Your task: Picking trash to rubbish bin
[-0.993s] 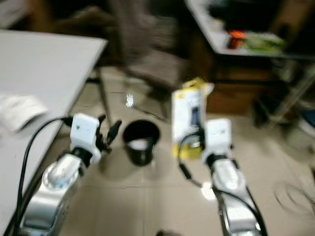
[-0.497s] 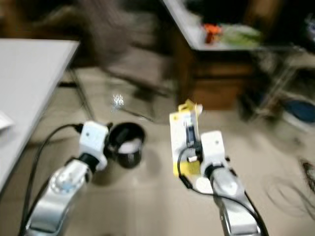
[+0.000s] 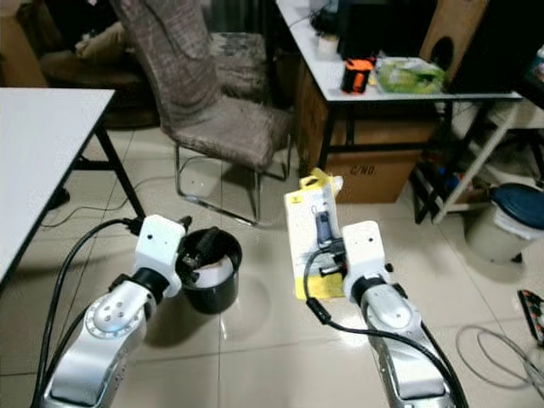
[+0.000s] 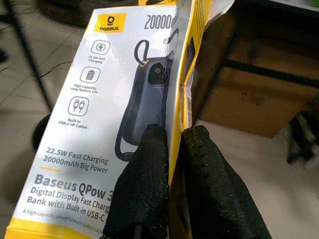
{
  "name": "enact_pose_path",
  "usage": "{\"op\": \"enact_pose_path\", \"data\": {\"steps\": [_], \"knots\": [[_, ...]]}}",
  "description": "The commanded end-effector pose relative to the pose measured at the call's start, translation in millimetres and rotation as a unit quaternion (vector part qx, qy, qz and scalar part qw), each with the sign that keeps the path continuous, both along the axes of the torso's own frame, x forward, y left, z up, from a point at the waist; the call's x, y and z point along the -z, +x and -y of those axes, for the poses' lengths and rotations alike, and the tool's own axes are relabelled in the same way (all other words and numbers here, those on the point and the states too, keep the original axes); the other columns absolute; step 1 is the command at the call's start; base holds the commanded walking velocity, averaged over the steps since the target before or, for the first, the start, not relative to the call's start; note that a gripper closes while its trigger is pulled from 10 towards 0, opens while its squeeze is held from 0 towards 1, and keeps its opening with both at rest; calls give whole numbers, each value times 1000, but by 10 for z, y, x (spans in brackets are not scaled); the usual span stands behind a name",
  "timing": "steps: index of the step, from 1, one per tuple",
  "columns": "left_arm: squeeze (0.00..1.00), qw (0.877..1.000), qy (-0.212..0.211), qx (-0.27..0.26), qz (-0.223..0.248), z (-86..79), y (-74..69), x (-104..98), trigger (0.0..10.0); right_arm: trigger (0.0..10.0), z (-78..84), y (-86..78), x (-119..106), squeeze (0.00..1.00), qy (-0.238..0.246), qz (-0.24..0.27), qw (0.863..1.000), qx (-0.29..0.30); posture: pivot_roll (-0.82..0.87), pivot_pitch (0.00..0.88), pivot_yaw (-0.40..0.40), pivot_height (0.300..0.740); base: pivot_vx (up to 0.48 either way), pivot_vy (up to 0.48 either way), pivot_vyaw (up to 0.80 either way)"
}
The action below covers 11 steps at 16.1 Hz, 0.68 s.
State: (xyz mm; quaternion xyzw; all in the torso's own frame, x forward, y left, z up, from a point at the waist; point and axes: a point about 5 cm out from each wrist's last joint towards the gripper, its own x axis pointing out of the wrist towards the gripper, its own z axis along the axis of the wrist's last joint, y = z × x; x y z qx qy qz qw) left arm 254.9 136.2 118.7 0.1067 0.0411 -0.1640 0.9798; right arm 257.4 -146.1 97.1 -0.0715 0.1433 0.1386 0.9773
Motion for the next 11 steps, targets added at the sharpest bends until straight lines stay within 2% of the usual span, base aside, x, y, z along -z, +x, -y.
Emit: {"op": "enact_pose_path", "data": {"steps": [1,6,8,11], "knots": [[0,1000,9,-10,4,-53,12,-12,10000,10000,-80,1,-9,0,-1,-3,1000,-23,-43,76,-59,740,394,0,800],[0,1000,11,-14,3,-68,-4,-4,10000,10000,-150,-16,51,0,-7,-16,998,-66,-38,75,-65,740,395,0,800],[0,1000,12,-15,3,-71,-6,-5,10000,10000,-155,-21,63,0,9,-21,998,-63,-36,74,-66,740,394,0,0],[0,1000,11,-13,4,-66,0,-9,10000,10000,-120,-28,103,0,-4,-28,998,-56,-38,74,-63,740,394,0,0]]}}
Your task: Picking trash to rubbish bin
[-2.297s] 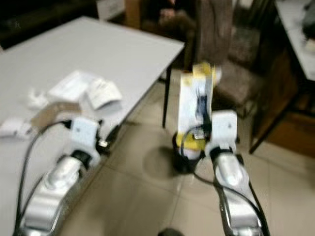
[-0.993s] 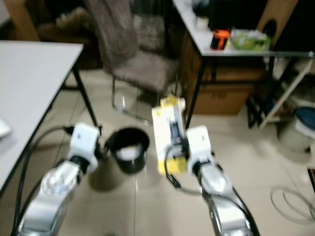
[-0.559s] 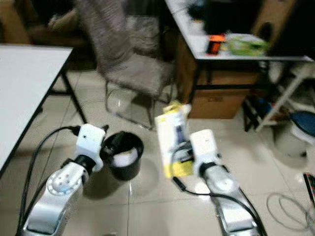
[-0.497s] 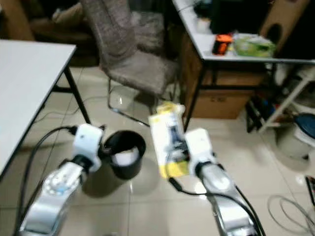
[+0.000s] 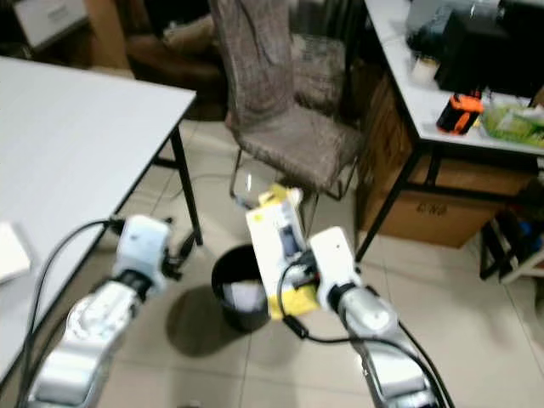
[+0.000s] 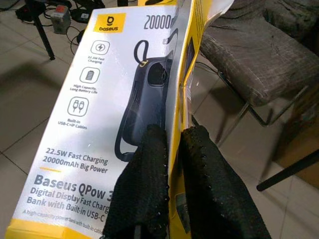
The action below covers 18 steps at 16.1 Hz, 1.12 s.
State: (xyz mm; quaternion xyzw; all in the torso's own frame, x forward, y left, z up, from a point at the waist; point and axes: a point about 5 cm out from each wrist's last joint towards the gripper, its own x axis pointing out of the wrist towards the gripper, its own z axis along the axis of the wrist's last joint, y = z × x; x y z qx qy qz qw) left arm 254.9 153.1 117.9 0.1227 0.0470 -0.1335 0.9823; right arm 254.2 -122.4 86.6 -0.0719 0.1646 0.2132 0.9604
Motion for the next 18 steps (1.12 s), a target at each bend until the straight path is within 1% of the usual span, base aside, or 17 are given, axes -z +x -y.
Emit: {"op": "enact_pose_path", "data": {"steps": [1,8,13,14,15,17,18], "knots": [[0,1000,-7,22,3,115,1,-15,10000,10000,133,1,7,0,-12,1,1000,23,-40,74,-60,740,394,0,0],[0,1000,-6,29,3,130,18,-19,10000,10000,160,-26,55,0,-8,-12,999,36,-46,78,-53,740,393,0,0],[0,1000,-7,29,0,135,7,-10,10000,10000,148,-32,107,0,-20,-23,999,21,-46,81,-54,740,392,0,0],[0,1000,-6,29,-2,134,6,-4,10000,10000,139,-17,160,0,-36,-29,999,8,-45,82,-57,740,386,0,0],[0,1000,-6,29,-2,133,5,-2,10000,10000,136,-9,175,0,-41,-29,999,3,-45,82,-57,740,386,0,0],[0,999,-3,30,-12,119,-9,40,10000,10000,80,71,287,0,-59,-20,998,-13,-50,86,-60,740,0,0,0],[0,999,8,43,-21,117,-28,84,10000,10000,55,90,336,0,-58,-22,998,-18,-50,90,-63,740,0,0,0]]}}
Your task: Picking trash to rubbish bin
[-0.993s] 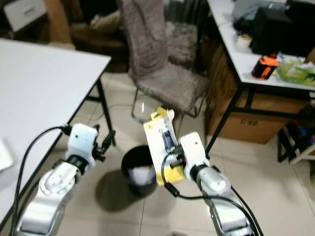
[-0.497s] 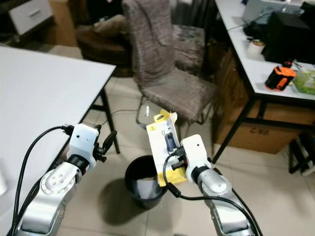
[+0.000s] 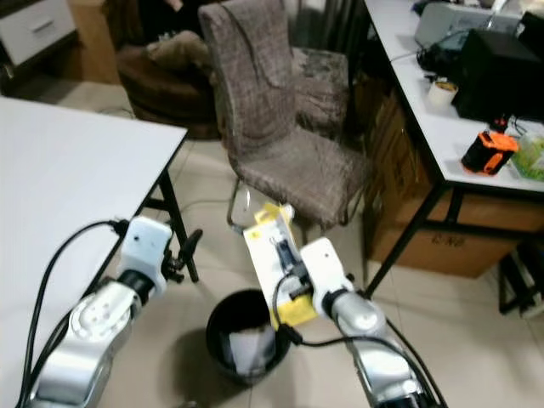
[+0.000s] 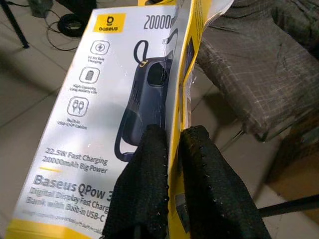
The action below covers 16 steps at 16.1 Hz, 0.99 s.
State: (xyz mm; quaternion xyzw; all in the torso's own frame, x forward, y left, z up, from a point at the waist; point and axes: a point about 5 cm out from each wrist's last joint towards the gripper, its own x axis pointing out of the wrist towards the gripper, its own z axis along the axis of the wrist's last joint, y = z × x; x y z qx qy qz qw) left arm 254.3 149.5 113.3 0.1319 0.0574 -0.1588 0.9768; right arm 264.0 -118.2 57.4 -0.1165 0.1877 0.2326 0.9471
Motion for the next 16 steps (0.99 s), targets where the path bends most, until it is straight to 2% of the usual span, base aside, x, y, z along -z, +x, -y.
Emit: {"op": "enact_pose_path", "data": {"steps": [1,4,5,6,8,10,11,13,16], "knots": [[0,999,5,47,-8,98,-57,60,10000,10000,76,16,114,0,-13,-7,1000,3,-42,98,-65,740,0,0,0],[0,998,-8,66,-19,96,-119,74,10000,10000,45,34,199,0,0,-16,1000,-7,-35,124,-63,740,0,0,0],[0,997,-3,74,-25,80,-165,86,10000,10000,45,48,289,0,-9,-25,999,-19,-21,150,-62,740,0,0,0],[0,995,-5,91,-37,63,-240,93,10000,10000,15,54,338,0,3,-31,999,-32,-16,167,-53,740,0,0,0],[0,987,-34,139,-69,107,-371,109,10000,10000,-31,104,409,0,12,-50,998,-38,-5,170,-54,740,0,0,0],[0,983,-18,161,-91,104,-436,164,10000,10000,-52,116,458,0,6,-58,998,-40,6,174,-57,740,0,0,0],[0,979,21,171,-107,52,-497,225,10000,10000,-114,166,478,0,3,-59,997,-48,14,181,-57,740,0,0,0],[0,981,16,162,-105,2,-495,171,10000,10000,-173,238,442,0,5,-46,997,-54,28,190,-55,740,0,0,0],[0,981,16,164,-107,-16,-503,128,10000,10000,-144,355,379,0,-1,-26,999,-40,37,189,-54,740,0,0,0]]}}
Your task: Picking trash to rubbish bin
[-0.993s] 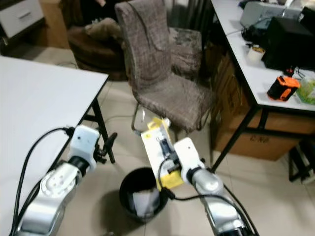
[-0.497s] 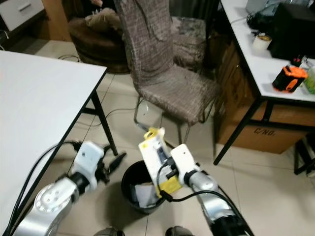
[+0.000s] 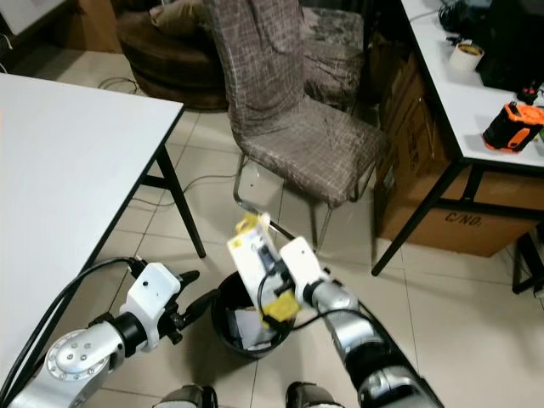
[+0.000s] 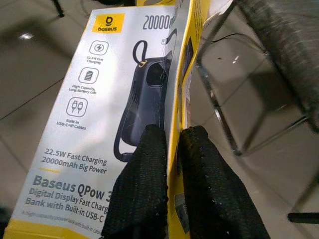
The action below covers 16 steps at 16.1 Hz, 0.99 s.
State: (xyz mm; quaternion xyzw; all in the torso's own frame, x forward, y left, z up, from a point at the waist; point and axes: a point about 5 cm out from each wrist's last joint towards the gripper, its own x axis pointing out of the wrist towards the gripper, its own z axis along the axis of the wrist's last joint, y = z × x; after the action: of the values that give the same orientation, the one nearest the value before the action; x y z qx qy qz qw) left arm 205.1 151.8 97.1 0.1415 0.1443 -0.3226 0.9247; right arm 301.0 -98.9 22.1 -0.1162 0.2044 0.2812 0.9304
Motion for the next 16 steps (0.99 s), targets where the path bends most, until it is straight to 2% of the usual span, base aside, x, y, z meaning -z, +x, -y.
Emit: {"op": "enact_pose_path", "data": {"steps": [1,6,11,12,13,16], "knots": [[0,1000,-5,5,0,8,-10,-38,10000,10000,71,26,9,0,-7,3,1000,11,39,187,-57,740,0,0,0],[0,1000,-6,-4,4,11,4,-72,10000,10000,43,93,-38,0,1,15,1000,3,56,186,-65,740,0,0,0],[0,1000,-12,-5,6,46,22,-90,10000,10000,52,202,-157,0,18,49,998,27,58,182,-65,740,0,0,0],[0,1000,-11,-5,6,45,25,-92,10000,10000,33,207,-162,714,28,45,998,23,60,182,-66,740,0,0,0],[0,1000,-10,-6,6,43,30,-93,10000,10000,17,210,-168,1000,35,43,998,20,61,179,-66,740,0,0,0],[0,1000,-8,-7,9,38,43,-99,10000,10000,-27,212,-183,1000,45,47,998,14,64,180,-69,740,0,0,0]]}}
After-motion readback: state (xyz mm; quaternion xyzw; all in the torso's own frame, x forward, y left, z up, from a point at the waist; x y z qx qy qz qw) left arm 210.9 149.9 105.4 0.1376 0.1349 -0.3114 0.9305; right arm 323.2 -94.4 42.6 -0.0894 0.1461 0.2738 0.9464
